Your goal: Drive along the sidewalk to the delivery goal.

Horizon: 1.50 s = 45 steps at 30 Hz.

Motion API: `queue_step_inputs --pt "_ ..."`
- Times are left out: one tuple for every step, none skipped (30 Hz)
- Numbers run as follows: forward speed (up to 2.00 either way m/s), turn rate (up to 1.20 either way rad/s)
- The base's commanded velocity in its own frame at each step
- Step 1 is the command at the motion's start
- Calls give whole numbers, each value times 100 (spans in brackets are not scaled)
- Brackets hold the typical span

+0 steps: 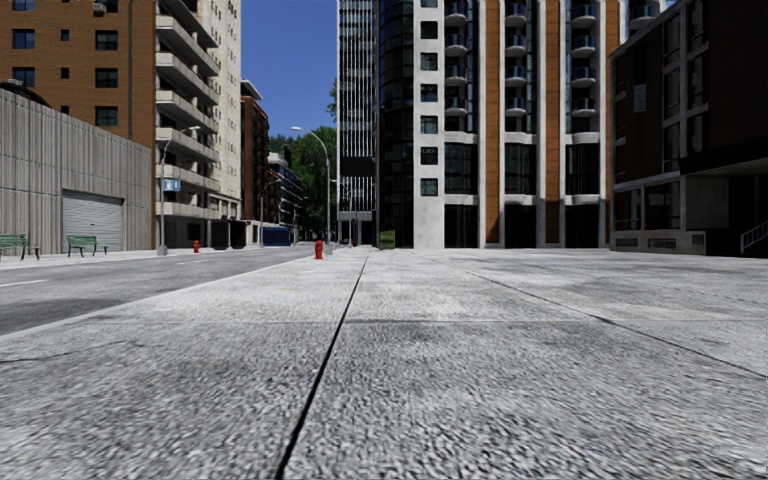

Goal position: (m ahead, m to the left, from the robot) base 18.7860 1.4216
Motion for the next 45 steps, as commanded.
queue_step_inputs --pt "200 0" --pt "200 0" --pt "200 0" --pt "200 0" --pt "200 0" --pt "200 0" --pt "200 0" --pt "200 0" --pt "200 0" --pt "200 0" --pt "200 0" --pt "200 0" --pt "200 0" --pt "200 0" --pt "200 0" --pt "200 0" --pt "200 0" --pt "200 0" --pt "200 0" --pt "200 0" --pt "200 0" --pt "200 0" --pt "200 0" --pt "200 0" --pt "200 4" --pt "200 20" --pt "200 20" --pt "200 31" --pt "200 34" --pt "200 35" --pt "200 35" --pt "200 35" --pt "200 0" --pt "200 0" --pt "200 0" --pt "200 0" --pt "200 0" --pt "200 0" --pt "200 0" --pt "200 0" --pt "200 0" --pt "200 0" --pt "200 0" --pt "199 0" --pt "199 0"
